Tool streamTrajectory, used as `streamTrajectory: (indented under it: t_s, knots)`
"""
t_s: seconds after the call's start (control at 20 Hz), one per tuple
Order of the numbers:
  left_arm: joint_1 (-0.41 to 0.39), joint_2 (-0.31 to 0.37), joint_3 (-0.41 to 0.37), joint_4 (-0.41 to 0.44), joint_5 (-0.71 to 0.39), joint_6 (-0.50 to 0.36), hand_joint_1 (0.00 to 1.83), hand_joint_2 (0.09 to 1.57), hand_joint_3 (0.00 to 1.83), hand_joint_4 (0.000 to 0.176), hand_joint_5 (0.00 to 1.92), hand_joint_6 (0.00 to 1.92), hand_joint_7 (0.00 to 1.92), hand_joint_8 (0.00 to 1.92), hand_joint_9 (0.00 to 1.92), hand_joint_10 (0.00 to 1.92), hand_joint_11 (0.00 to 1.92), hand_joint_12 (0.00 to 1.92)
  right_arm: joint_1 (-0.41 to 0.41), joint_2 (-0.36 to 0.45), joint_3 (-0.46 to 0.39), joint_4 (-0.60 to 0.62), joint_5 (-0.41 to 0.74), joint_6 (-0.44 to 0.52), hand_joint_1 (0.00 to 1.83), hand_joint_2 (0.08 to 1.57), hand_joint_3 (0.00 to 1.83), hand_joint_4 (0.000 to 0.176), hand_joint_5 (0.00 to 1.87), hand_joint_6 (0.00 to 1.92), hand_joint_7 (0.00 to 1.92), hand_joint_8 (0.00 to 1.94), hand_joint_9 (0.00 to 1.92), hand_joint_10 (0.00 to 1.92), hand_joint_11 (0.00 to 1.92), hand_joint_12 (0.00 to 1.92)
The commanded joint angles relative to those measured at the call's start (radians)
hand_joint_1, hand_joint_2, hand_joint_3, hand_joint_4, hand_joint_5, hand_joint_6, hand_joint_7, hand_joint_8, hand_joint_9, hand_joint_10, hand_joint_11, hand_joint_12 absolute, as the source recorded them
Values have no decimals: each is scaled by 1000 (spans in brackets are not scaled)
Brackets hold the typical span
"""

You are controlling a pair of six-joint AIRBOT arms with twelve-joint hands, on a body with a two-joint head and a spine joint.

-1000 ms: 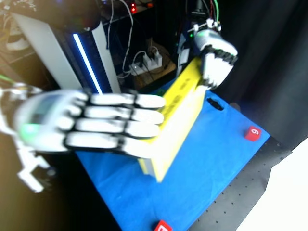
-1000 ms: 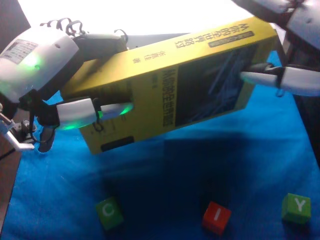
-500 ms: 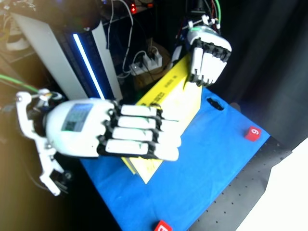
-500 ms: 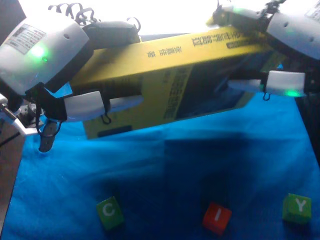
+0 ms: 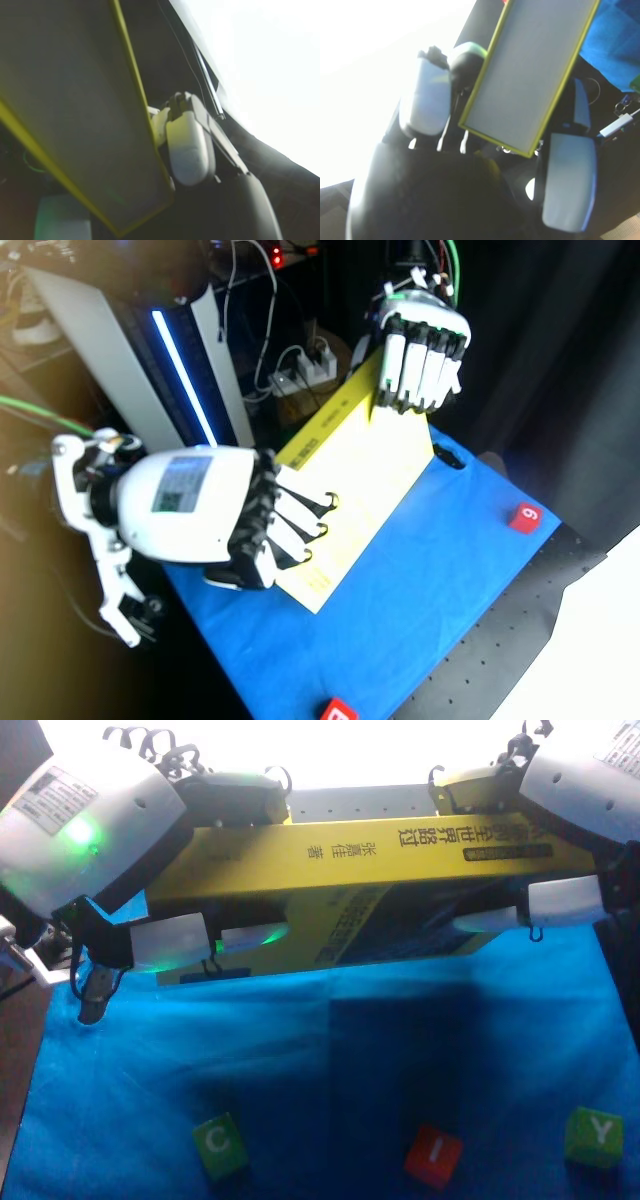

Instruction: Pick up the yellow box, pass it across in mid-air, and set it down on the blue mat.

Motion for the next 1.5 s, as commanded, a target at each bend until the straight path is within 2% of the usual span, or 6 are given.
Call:
streamTrajectory:
  t_s: [0.0, 0.05, 0.1, 0.15, 1.3, 1.45]
  knots:
    - [-19, 0, -12, -25, -196, -61, 1145, 1189, 2, 167, 1161, 1921, 1410, 1921, 1572, 1921, 1643, 1921, 19, 14, 14, 59, 98, -22, 1468, 1210, 24, 0, 1224, 1921, 1375, 1941, 1473, 1921, 1568, 1921]
    - [-18, 1, -10, -44, -189, -61, 1160, 1179, 0, 167, 1166, 1921, 1414, 1921, 1572, 1921, 1644, 1921, 21, 20, 14, 59, 98, -22, 1454, 1214, 26, 0, 1208, 1921, 1363, 1941, 1464, 1921, 1558, 1921]
    - [-16, 1, -7, -54, -180, -61, 562, 1200, 4, 143, 232, 383, 282, 383, 314, 383, 328, 1043, 23, 25, 14, 59, 99, -22, 1432, 1215, 27, 0, 1199, 1921, 1355, 1941, 1461, 1921, 1559, 1921]
    - [-9, 3, -6, -67, -179, -61, 547, 1170, 6, 95, 46, 76, 56, 76, 62, 76, 65, 208, 29, 32, 13, 59, 99, -22, 1414, 1220, 30, 0, 1202, 1921, 1364, 1941, 1483, 1921, 1580, 1921]
    - [271, 128, -81, -361, -425, -49, 470, 1210, 19, 108, 0, 0, 0, 0, 0, 0, 0, 0, -182, 235, -100, 254, 100, -28, 1580, 1143, 17, 0, 1132, 1921, 1375, 1941, 1512, 1921, 1591, 1921]
    - [275, 128, -84, -367, -429, -49, 452, 1244, 25, 121, 0, 0, 0, 0, 0, 0, 0, 0, -204, 235, -88, 288, 100, -28, 1100, 1349, 36, 0, 453, 1622, 677, 1730, 733, 1859, 847, 1921]
